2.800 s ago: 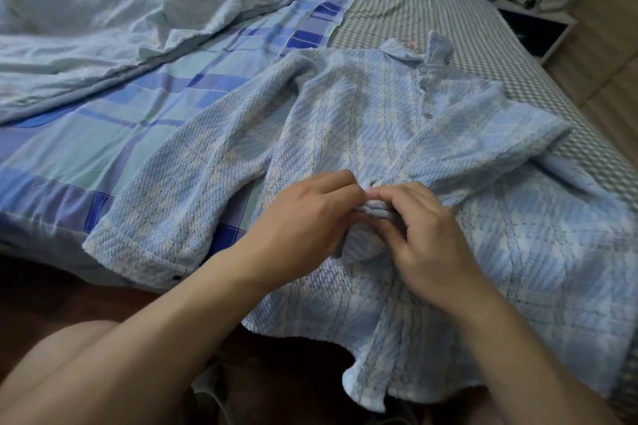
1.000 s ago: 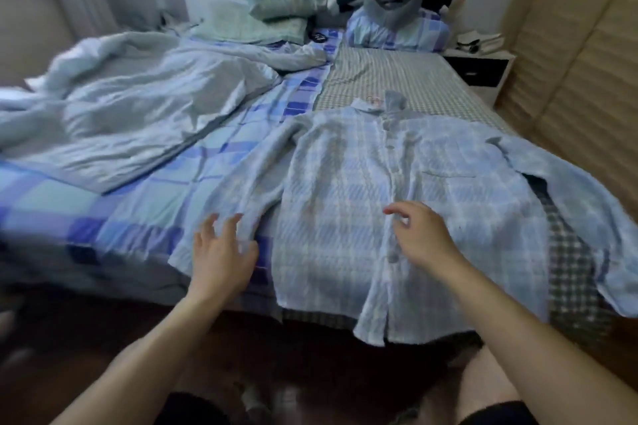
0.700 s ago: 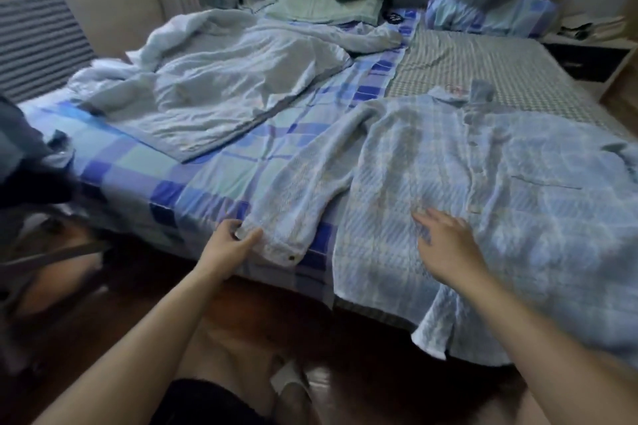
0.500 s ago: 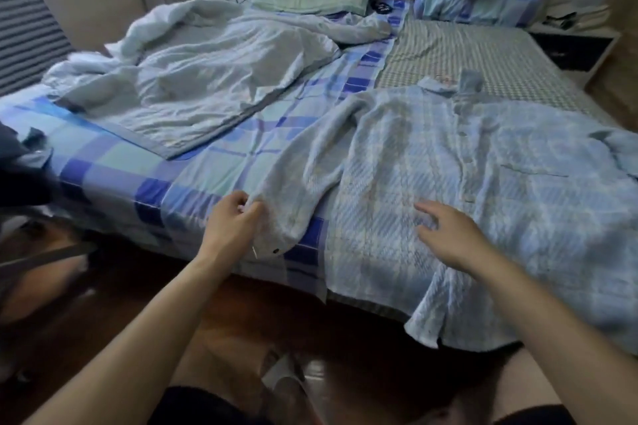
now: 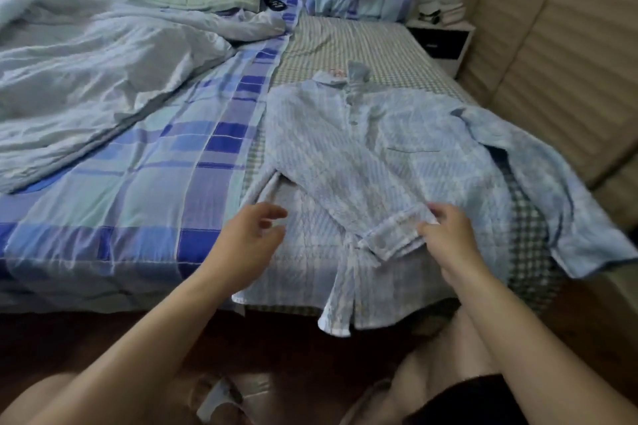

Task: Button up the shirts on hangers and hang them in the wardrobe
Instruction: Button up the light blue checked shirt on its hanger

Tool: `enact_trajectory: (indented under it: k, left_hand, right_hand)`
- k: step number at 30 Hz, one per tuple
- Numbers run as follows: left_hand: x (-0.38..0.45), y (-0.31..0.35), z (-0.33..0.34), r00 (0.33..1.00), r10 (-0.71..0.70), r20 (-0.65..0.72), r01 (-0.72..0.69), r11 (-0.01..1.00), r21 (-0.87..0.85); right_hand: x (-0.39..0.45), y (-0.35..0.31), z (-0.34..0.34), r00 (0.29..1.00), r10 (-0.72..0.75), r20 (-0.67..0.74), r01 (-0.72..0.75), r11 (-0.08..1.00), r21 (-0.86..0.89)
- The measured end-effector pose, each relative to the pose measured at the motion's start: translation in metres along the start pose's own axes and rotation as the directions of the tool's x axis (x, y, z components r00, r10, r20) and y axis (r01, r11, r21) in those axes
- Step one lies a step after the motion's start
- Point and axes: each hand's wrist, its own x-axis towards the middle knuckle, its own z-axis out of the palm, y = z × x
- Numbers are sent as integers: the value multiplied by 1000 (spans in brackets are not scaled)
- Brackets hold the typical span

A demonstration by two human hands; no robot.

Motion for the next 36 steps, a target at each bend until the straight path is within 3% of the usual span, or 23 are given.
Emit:
enact_trajectory:
  k: [2, 4, 5, 7, 9, 10, 14, 16, 17, 18, 20, 21, 23, 26, 29, 33, 36]
  left_hand:
    - [-2, -10, 12, 1000, 28, 12, -29, 996, 86]
    - [-2, -8, 24, 992, 129, 11, -129, 983, 133]
    - [0, -4, 31, 981, 193, 28, -195, 968, 158]
    - [3, 2, 47, 939, 333, 85, -343, 917, 204]
    - [4, 6, 65, 894, 438, 91, -447, 865, 229]
    - [3, 8, 72, 874, 481, 66, -483, 846, 225]
    - [2, 10, 85, 818, 572, -59, -552, 810, 199]
    - [1, 7, 88, 870, 489, -71, -466, 860, 209]
    - [-1, 6, 91, 922, 383, -56, -368, 913, 178]
    - [-5, 6, 97, 973, 228, -36, -223, 970, 94]
    - [-19, 18, 112, 997, -69, 25, 73, 968, -242]
    - [-26, 25, 120, 991, -134, 24, 133, 920, -368]
    - [-35, 40, 135, 990, -115, -85, 66, 891, -448]
    - [-37, 60, 142, 954, -43, -296, -111, 869, -482]
    - [-27, 65, 135, 912, 103, -397, -248, 910, -331]
    - [-13, 58, 122, 876, 214, -433, -281, 955, -96]
    - [-14, 58, 117, 844, 254, -472, -236, 967, 98]
  right_hand:
    - [3, 16, -19, 996, -20, -83, 4, 982, -186]
    - [2, 14, -28, 965, -239, -109, 204, 943, -262]
    - [0, 9, -29, 930, -364, -57, 339, 905, -256]
    - [-2, 3, -22, 805, -557, 205, 594, 757, -272]
    - [0, 8, -5, 656, -554, 512, 748, 567, -345]
    - [4, 14, 2, 618, -501, 607, 778, 501, -379]
    - [21, 27, 12, 580, -475, 662, 805, 459, -377]
    - [29, 28, 10, 559, -481, 676, 810, 492, -320]
    - [31, 27, 10, 554, -499, 666, 811, 507, -294]
    - [32, 26, 8, 568, -517, 640, 793, 552, -258]
    - [31, 16, 2, 720, -473, 507, 611, 779, -141]
    - [29, 10, -1, 803, -419, 425, 467, 884, -10]
    - [23, -2, -5, 888, -372, 271, 314, 920, 234]
    - [8, -13, 4, 866, -402, 297, 239, 855, 460]
    - [-15, -25, 22, 805, -405, 432, 140, 839, 526]
    - [-28, -38, 36, 760, -378, 529, -38, 786, 617]
    - [-30, -43, 42, 773, -407, 487, 22, 784, 621]
